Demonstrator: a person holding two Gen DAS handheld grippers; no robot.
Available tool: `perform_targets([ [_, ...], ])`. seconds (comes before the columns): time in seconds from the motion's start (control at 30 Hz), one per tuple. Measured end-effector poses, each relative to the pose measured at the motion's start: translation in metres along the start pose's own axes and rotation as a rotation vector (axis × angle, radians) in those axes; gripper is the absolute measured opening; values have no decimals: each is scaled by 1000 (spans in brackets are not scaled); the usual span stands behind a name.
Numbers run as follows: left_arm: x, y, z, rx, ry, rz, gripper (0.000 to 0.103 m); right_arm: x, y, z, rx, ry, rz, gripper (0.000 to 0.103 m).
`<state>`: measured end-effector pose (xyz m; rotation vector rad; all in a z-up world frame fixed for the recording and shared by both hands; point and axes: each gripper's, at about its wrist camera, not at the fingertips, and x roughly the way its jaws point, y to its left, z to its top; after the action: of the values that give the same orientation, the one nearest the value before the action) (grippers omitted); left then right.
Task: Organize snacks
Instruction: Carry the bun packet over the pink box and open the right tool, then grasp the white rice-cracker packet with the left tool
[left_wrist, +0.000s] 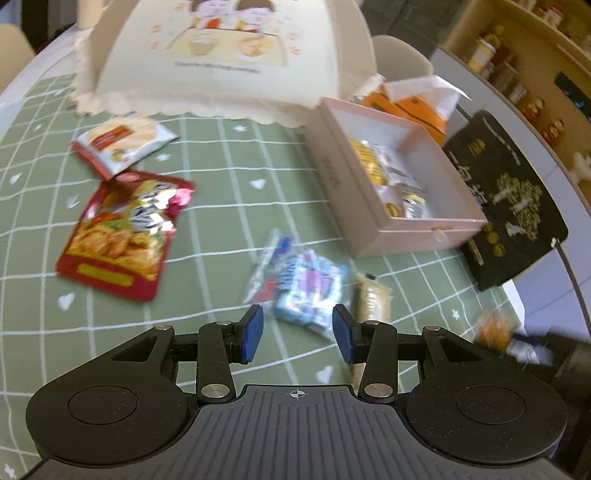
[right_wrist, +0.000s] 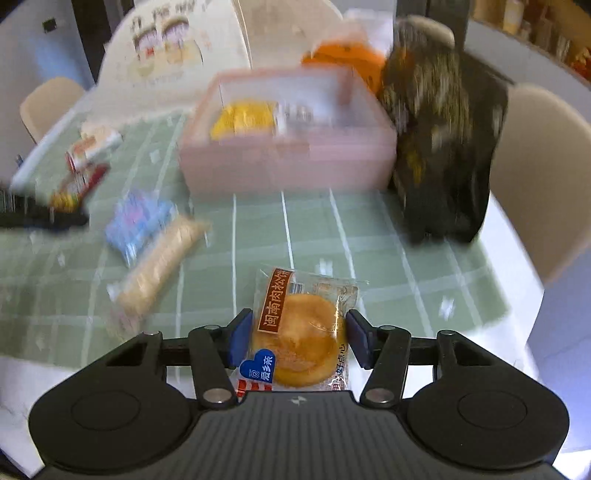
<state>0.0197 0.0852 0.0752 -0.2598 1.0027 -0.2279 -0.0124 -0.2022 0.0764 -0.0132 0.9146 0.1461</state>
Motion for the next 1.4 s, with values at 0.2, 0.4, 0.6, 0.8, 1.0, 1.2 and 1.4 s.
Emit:
perform_targets([
  [0.2, -8, 30, 3, -39, -31, -6, 46, 6, 2, 113, -14, -160, -58, 54],
  [0.4, -3, 68, 24, -41, -51, 22, 46, 93, -2, 190, 103, -31, -14, 54],
  [0.6, 2, 140, 90, -159, -132, 69, 46, 81, 47, 171, 20, -58, 27, 71],
  [0.8, 42, 200, 163, -192, -158, 80, 46, 54, 94, 123, 10, 7, 151, 75],
  [1.0, 89, 203, 178, -53, -84, 33, 46, 55, 126, 76, -65, 89, 92, 75],
  [1.2, 75, 156, 140, 126, -27, -24, 43, 69, 141, 59, -69, 130, 115, 75],
  [1.4, 59, 112, 95, 188, 25, -96, 42, 69, 156, 57, -93, 114, 175, 75],
])
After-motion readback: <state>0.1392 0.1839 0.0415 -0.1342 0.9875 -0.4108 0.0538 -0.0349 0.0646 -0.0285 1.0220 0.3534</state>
